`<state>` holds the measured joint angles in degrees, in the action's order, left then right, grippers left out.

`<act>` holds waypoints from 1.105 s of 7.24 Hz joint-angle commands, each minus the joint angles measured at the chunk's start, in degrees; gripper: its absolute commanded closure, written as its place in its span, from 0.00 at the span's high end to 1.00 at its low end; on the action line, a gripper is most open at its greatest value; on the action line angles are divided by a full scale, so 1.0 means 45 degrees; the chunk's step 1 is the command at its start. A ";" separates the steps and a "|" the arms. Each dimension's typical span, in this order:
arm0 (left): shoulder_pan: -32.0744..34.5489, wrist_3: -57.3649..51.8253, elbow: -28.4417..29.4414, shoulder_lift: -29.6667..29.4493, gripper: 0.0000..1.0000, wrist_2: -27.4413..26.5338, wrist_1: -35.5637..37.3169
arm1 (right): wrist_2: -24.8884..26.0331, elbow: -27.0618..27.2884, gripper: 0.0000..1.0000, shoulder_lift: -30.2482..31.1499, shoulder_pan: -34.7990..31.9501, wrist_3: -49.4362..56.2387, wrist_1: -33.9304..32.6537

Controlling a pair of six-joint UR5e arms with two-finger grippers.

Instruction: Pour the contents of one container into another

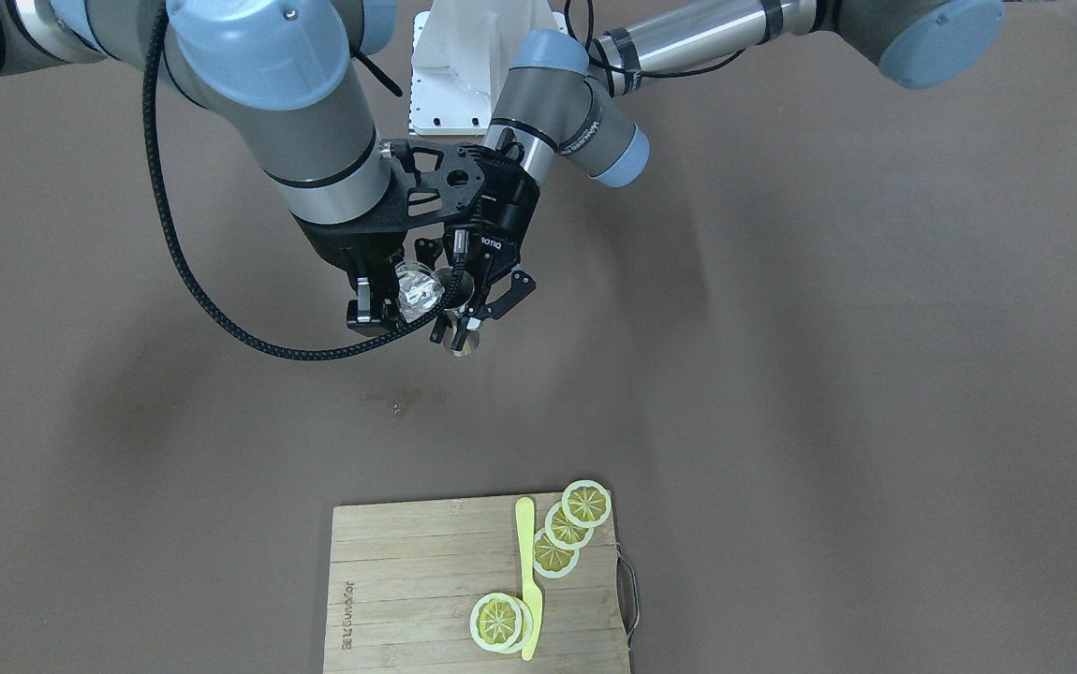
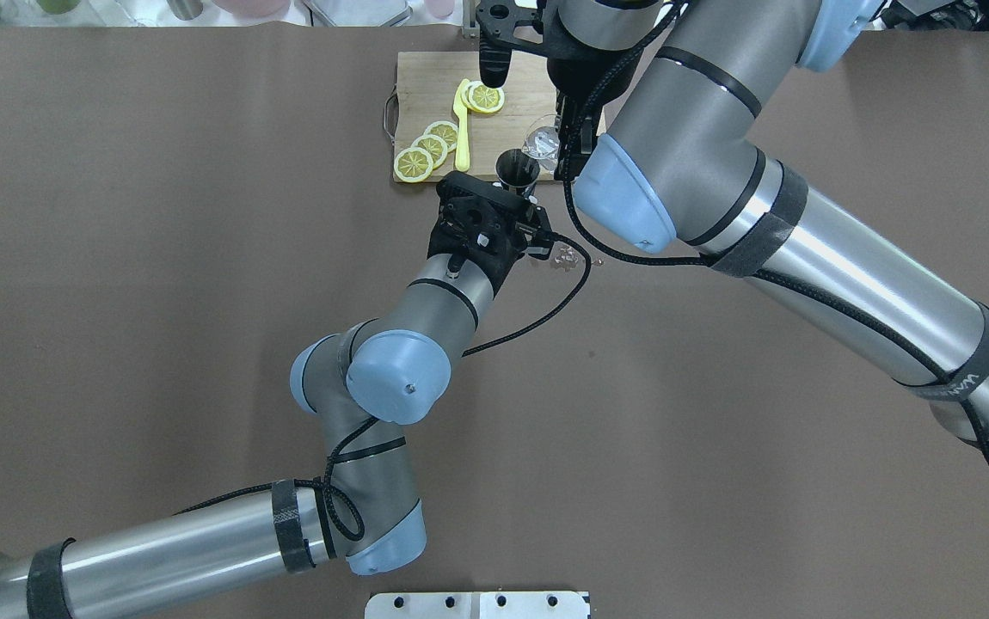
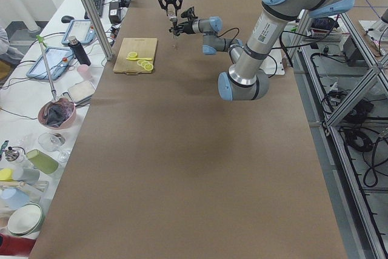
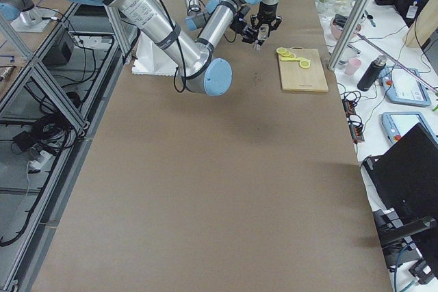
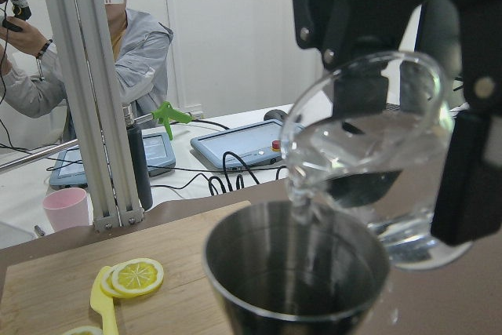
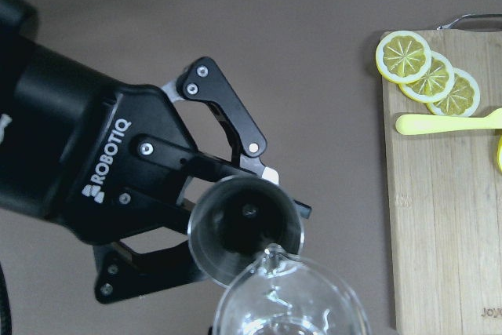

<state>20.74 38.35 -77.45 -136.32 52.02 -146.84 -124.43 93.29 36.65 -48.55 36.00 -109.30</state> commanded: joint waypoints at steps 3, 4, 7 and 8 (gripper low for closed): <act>0.0000 -0.0006 0.0003 -0.0039 0.00 -0.0037 -0.0006 | -0.0259 0.0538 0.00 0.0040 -0.0557 0.0182 -0.0106; 0.0000 -0.0006 0.0003 -0.0039 0.00 -0.0037 0.0013 | -0.0259 0.0558 0.00 -0.0057 -0.0558 0.0260 -0.0455; 0.0000 -0.0026 0.0003 -0.0020 0.00 0.0021 0.0013 | -0.0123 0.0403 0.00 -0.0603 -0.0442 0.0905 -0.1550; 0.0000 -0.0064 0.0023 -0.0020 0.00 0.0041 0.0013 | -0.0064 0.0170 0.00 -0.0818 -0.0325 0.0925 -0.1764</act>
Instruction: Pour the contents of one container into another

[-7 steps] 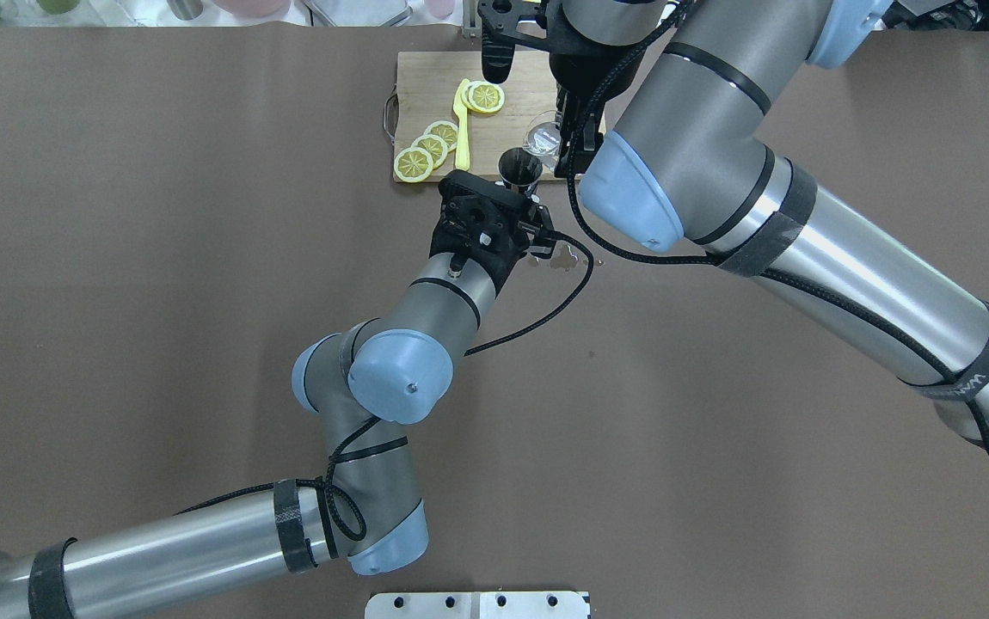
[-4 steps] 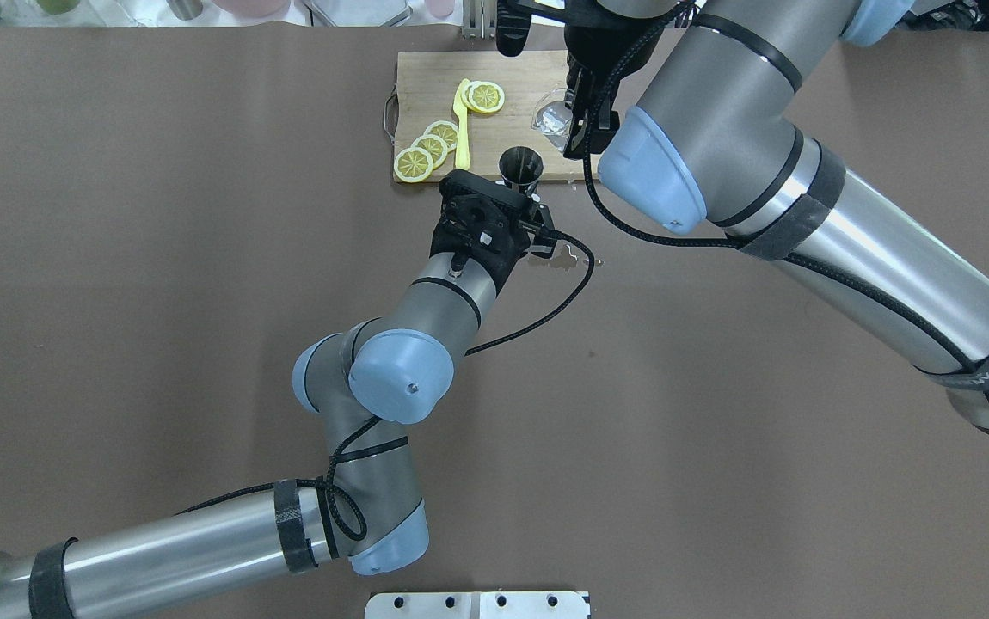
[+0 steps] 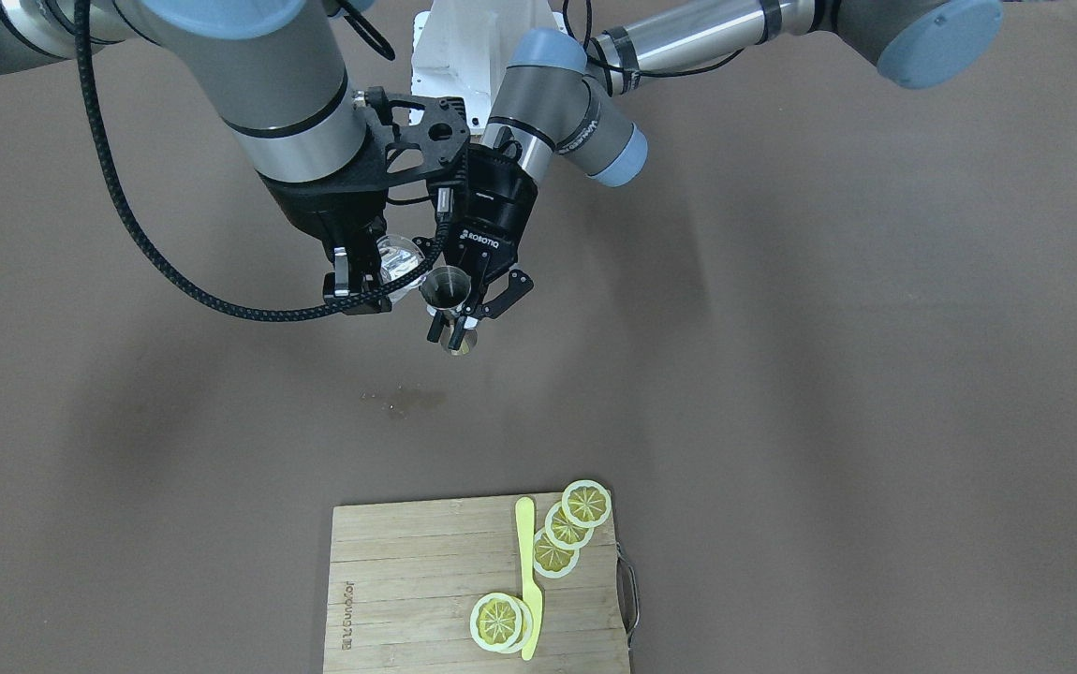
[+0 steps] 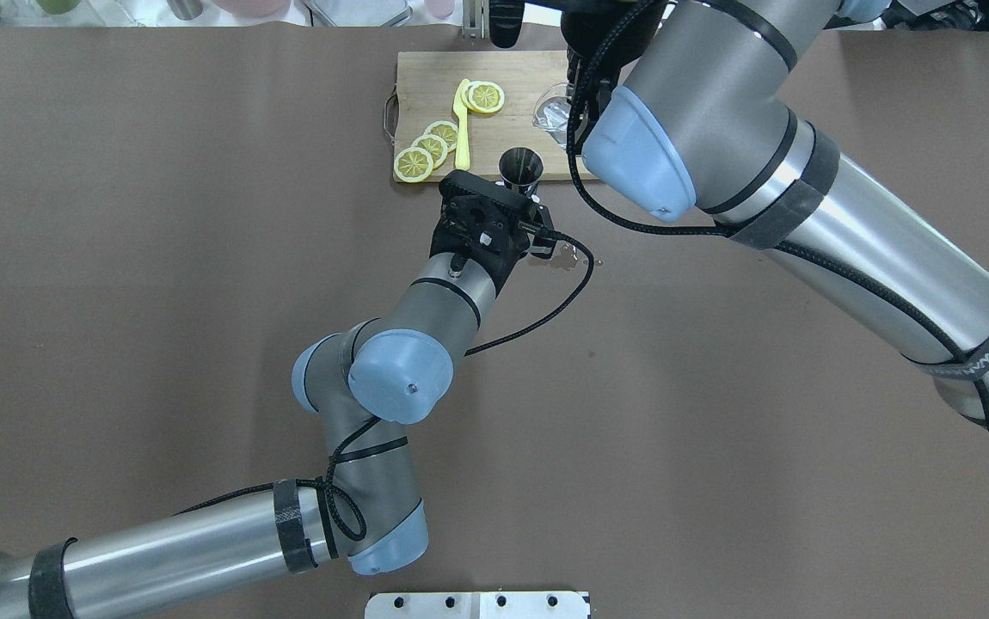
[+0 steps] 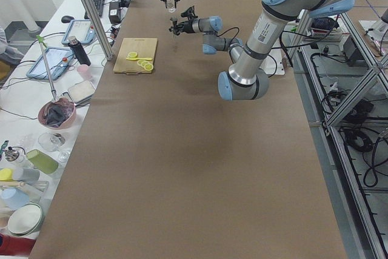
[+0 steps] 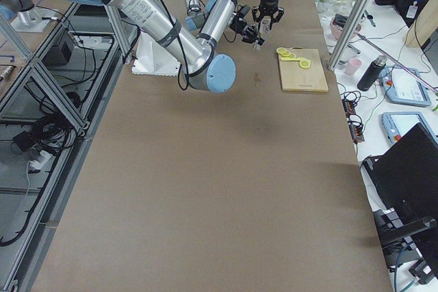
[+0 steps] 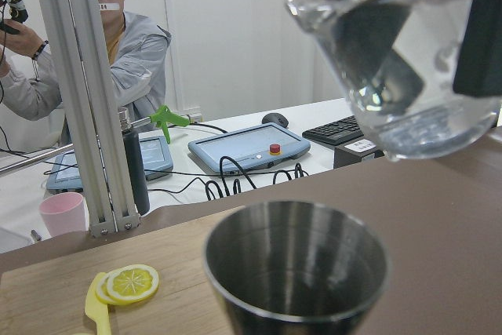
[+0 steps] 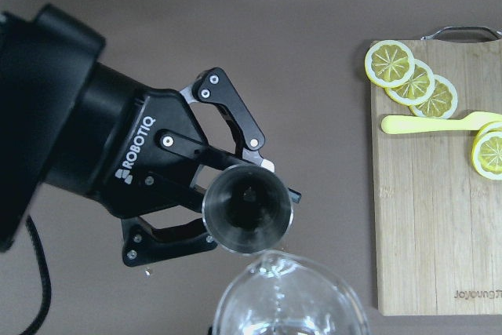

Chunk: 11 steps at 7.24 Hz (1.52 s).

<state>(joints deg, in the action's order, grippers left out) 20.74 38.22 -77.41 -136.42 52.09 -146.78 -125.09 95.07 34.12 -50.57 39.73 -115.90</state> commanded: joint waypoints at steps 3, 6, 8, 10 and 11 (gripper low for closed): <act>0.0000 -0.0036 0.0072 0.0003 0.00 0.0046 0.0000 | 0.0549 -0.0424 0.00 -0.0452 0.0534 0.0793 -0.0901; 0.0000 -0.0036 0.0053 0.0003 0.00 0.0046 0.0000 | 0.0785 -0.0424 0.00 -0.0492 0.0593 0.1405 -0.1511; 0.0000 -0.0036 0.0072 0.0003 0.00 0.0046 0.0000 | 0.0689 -0.0346 0.00 -0.0317 0.0495 0.1444 -0.1394; 0.0000 -0.0036 0.0053 0.0003 0.00 0.0046 0.0000 | 0.0358 -0.0036 0.00 0.0053 0.0261 0.1367 -0.0968; 0.0000 -0.0055 0.0053 0.0003 0.00 0.0046 0.0000 | -0.0031 0.0218 0.00 0.0307 0.0086 0.1327 -0.0828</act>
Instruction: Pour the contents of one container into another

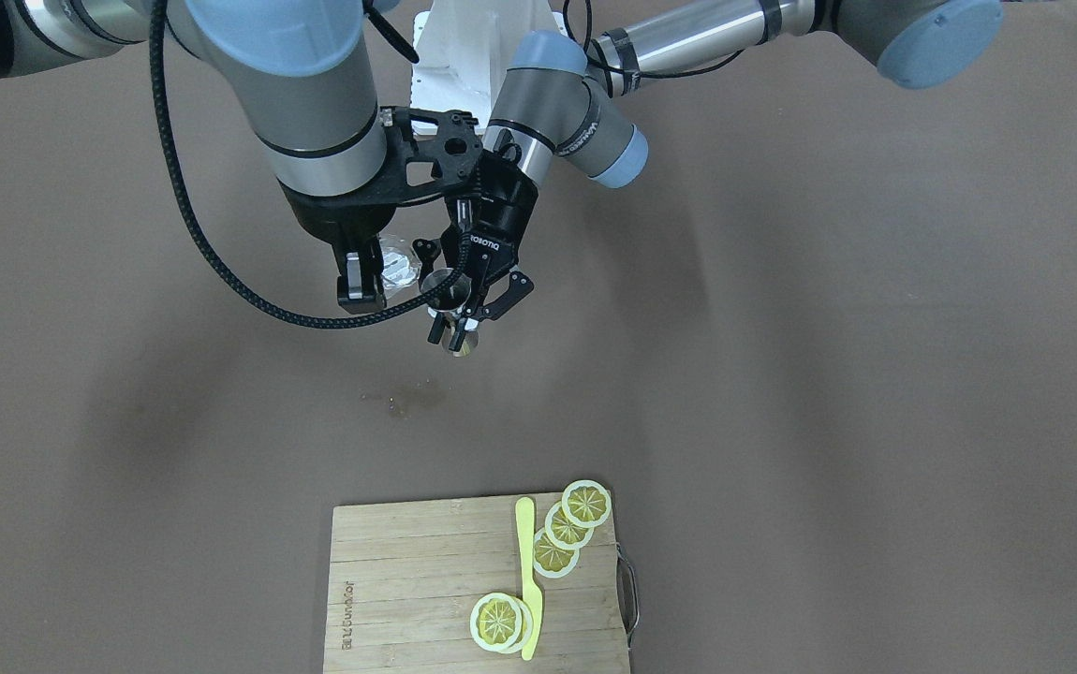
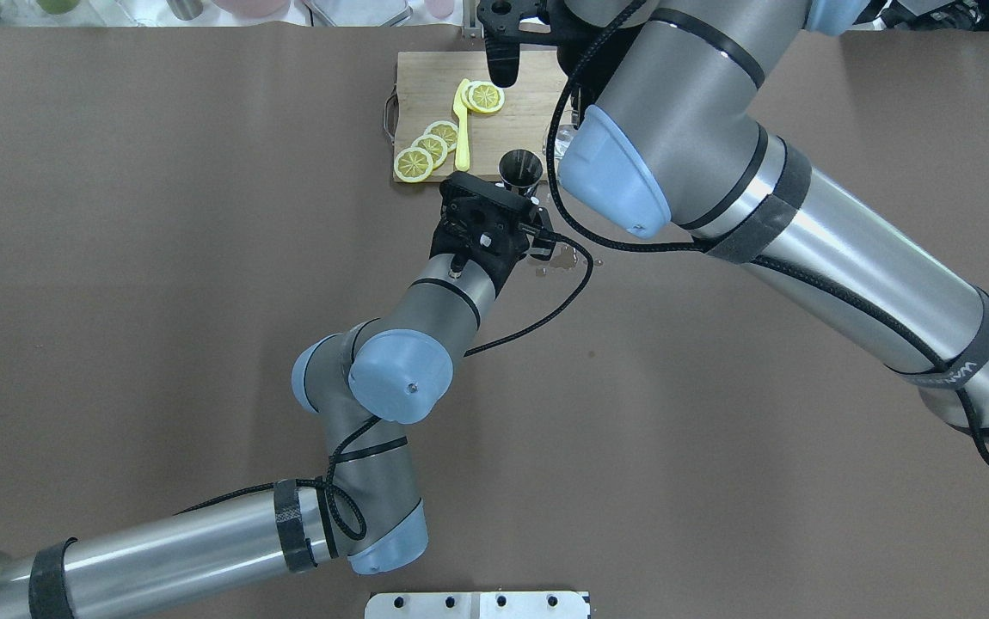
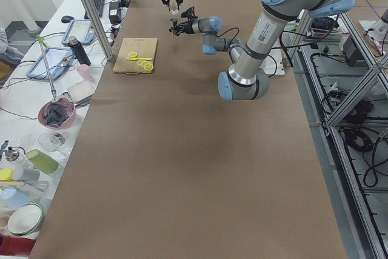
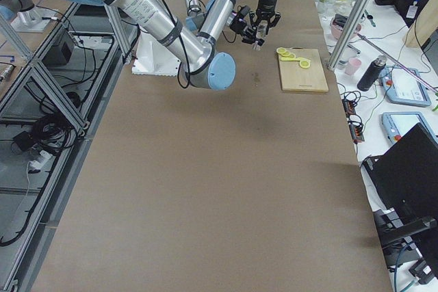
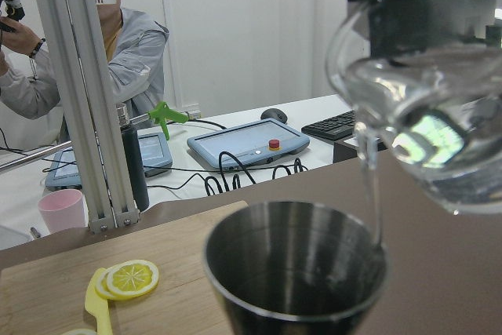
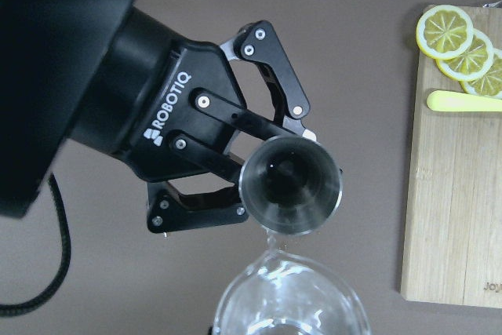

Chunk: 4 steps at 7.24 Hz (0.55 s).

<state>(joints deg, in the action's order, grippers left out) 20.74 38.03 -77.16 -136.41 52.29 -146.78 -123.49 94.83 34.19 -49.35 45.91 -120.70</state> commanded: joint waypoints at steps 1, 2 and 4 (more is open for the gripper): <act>0.0000 -0.0015 -0.0003 0.0000 0.00 0.0000 0.0000 | -0.0739 0.0777 0.00 0.0737 -0.0359 -0.0065 0.0259; 0.0000 -0.0015 -0.0003 0.0000 0.00 0.0019 0.0000 | -0.1032 0.1246 0.00 0.1225 -0.0574 -0.0104 0.0742; 0.0000 -0.0034 0.0017 0.0019 0.00 0.0369 0.0019 | -0.1890 0.1855 0.00 0.2124 -0.1158 -0.0124 0.1446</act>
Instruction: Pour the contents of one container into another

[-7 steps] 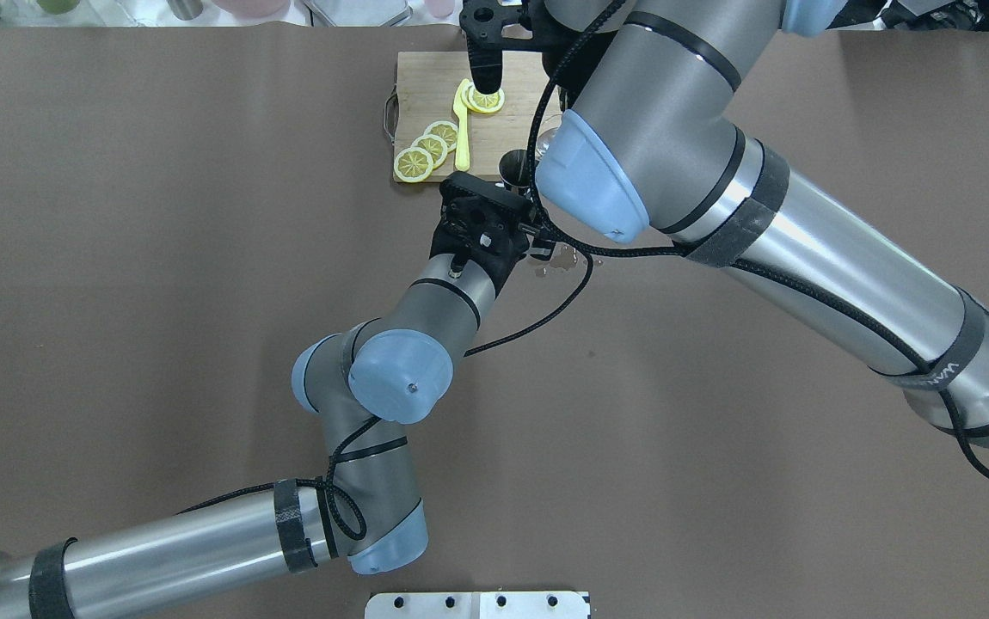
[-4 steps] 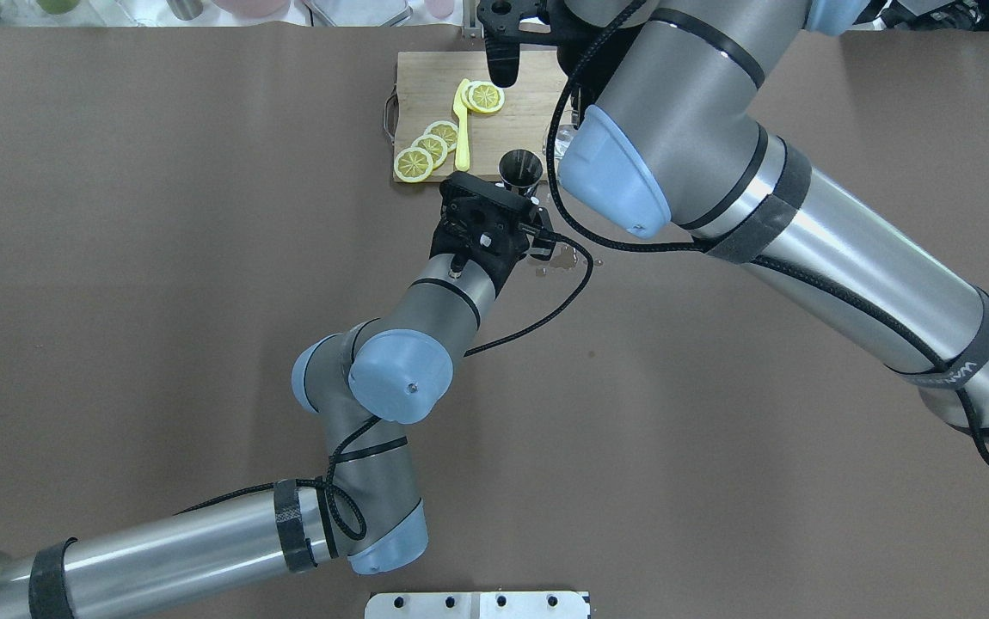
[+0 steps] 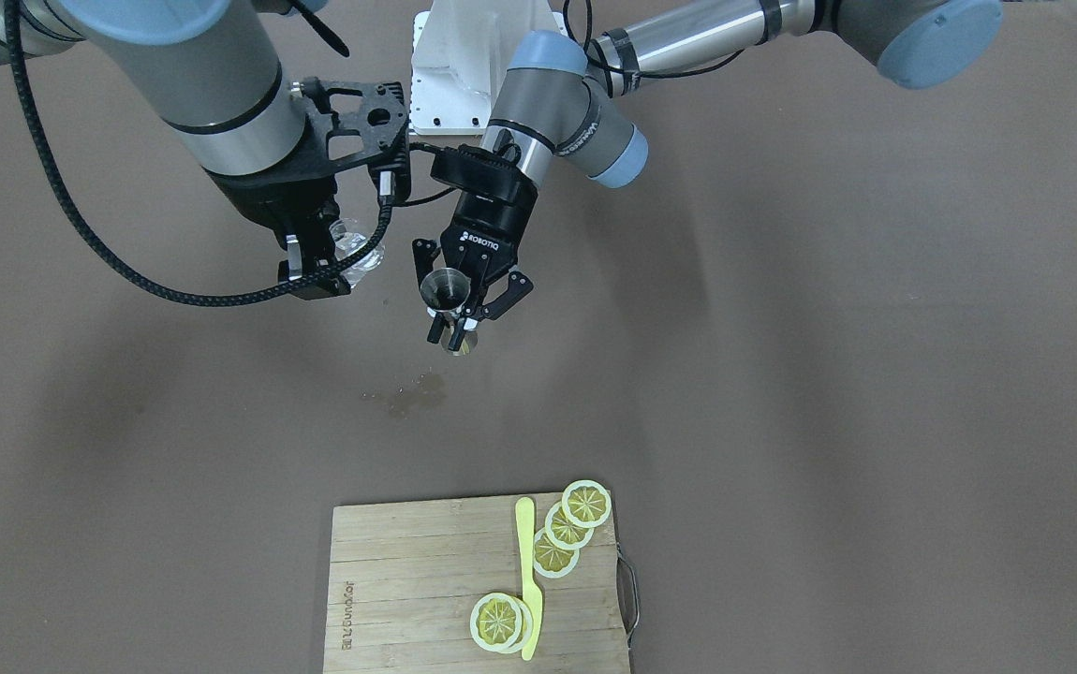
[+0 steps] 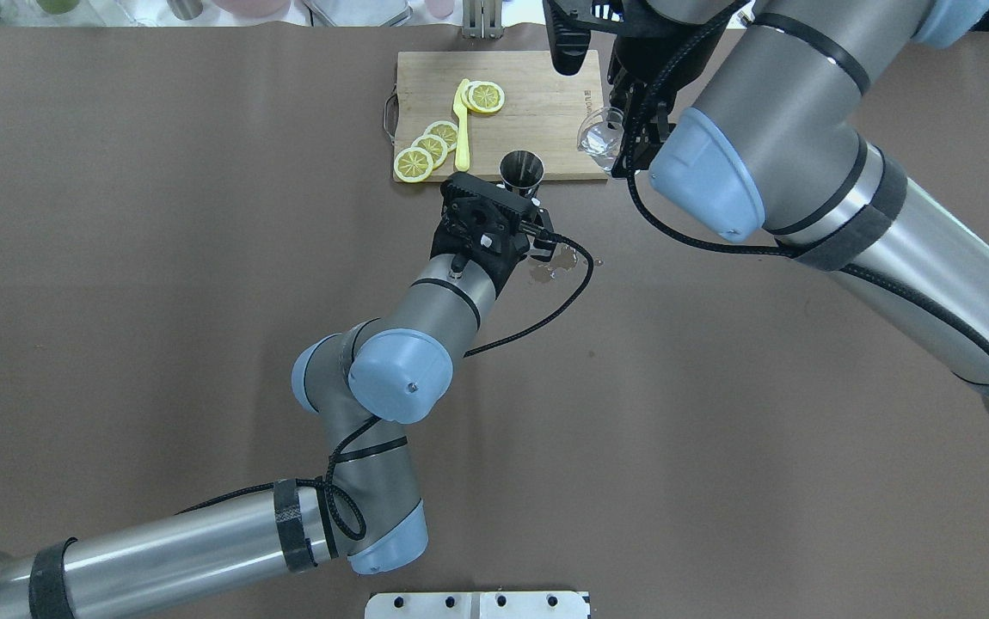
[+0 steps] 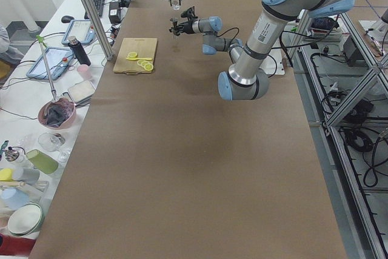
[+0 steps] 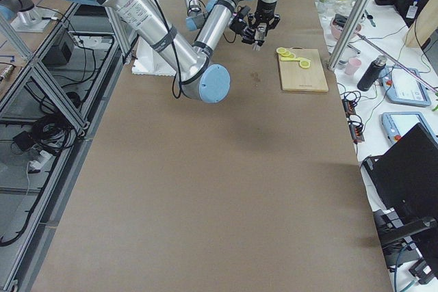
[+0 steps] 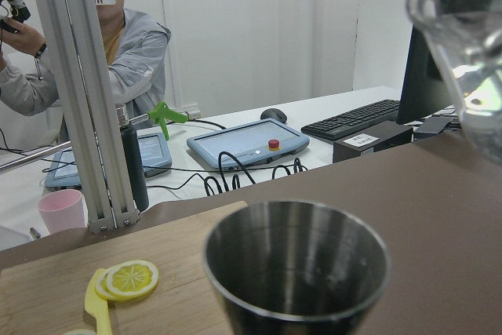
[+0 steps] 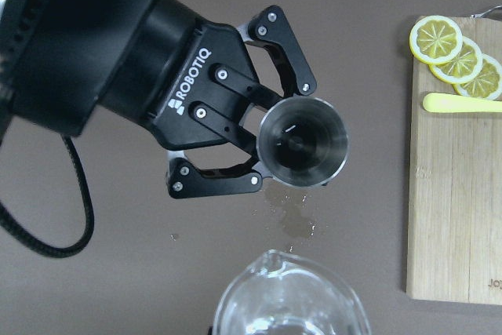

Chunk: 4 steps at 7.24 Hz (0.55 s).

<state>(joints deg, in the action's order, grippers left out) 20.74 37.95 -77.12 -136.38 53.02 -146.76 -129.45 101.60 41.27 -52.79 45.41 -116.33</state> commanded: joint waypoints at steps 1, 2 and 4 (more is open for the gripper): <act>0.0000 -0.0266 -0.0068 0.0034 0.00 0.0230 -0.0004 | -0.1091 0.0585 0.00 0.1001 -0.0727 -0.0033 0.1119; 0.0019 -0.0636 -0.0185 0.0112 0.00 0.0269 -0.0024 | -0.1386 0.0955 0.00 0.1508 -0.1039 -0.0052 0.1512; 0.0039 -0.0659 -0.0535 0.0558 0.00 0.0289 -0.0043 | -0.2109 0.1327 0.00 0.2620 -0.1471 -0.0033 0.2837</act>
<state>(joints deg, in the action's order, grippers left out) 20.84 35.29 -78.41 -135.20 54.25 -146.88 -137.13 106.36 49.88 -58.27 45.25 -107.25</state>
